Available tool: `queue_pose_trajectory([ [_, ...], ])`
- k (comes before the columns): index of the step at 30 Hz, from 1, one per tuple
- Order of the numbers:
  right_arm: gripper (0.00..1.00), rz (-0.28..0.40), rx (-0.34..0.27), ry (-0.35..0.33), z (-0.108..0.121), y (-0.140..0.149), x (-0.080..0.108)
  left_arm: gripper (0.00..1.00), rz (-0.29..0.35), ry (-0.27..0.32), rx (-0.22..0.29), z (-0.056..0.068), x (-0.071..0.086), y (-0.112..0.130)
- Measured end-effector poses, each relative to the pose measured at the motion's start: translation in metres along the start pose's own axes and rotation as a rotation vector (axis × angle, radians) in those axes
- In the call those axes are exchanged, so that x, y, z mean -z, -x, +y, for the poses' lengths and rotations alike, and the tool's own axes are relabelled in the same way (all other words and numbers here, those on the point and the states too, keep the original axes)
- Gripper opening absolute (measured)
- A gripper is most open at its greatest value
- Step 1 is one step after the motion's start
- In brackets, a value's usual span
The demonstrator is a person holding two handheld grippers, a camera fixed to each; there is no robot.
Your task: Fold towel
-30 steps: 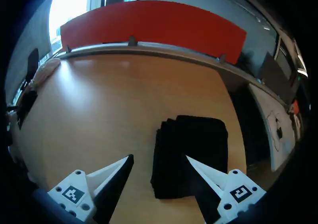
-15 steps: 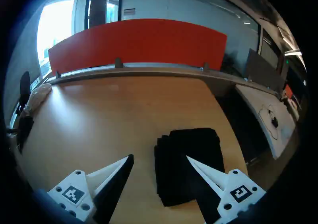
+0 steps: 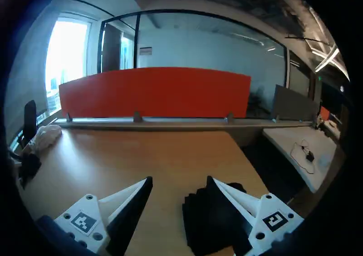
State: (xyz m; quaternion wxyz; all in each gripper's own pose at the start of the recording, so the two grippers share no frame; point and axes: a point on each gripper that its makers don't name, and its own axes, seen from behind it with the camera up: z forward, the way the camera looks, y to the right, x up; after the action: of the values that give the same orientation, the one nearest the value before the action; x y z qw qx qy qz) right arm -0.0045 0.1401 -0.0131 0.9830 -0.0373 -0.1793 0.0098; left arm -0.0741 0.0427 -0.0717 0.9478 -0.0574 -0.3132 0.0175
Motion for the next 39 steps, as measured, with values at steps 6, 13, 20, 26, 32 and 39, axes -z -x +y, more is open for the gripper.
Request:
queue_pose_trajectory([
  [6,0.92,0.107,-0.028,0.013,-0.003,-0.023,0.006,0.97,0.031,-0.011,0.01,-0.001,-0.002,-0.01],
  [13,0.92,0.161,-0.028,0.015,-0.008,-0.038,0.013,0.97,0.094,-0.021,0.011,-0.002,-0.003,-0.028],
  [20,0.92,0.201,0.012,0.008,-0.017,-0.052,0.018,0.97,0.171,-0.023,0.033,-0.005,-0.003,-0.052],
  [26,0.92,0.256,0.018,-0.018,-0.035,-0.073,0.025,0.97,0.257,-0.031,0.04,-0.009,0.001,-0.078],
  [32,0.92,0.288,0.021,-0.037,-0.051,-0.086,0.029,0.97,0.332,-0.042,0.062,-0.015,0.004,-0.103],
  [39,0.92,0.301,0.02,-0.058,-0.077,-0.092,0.029,0.97,0.403,-0.062,0.058,-0.022,0.008,-0.128],
])
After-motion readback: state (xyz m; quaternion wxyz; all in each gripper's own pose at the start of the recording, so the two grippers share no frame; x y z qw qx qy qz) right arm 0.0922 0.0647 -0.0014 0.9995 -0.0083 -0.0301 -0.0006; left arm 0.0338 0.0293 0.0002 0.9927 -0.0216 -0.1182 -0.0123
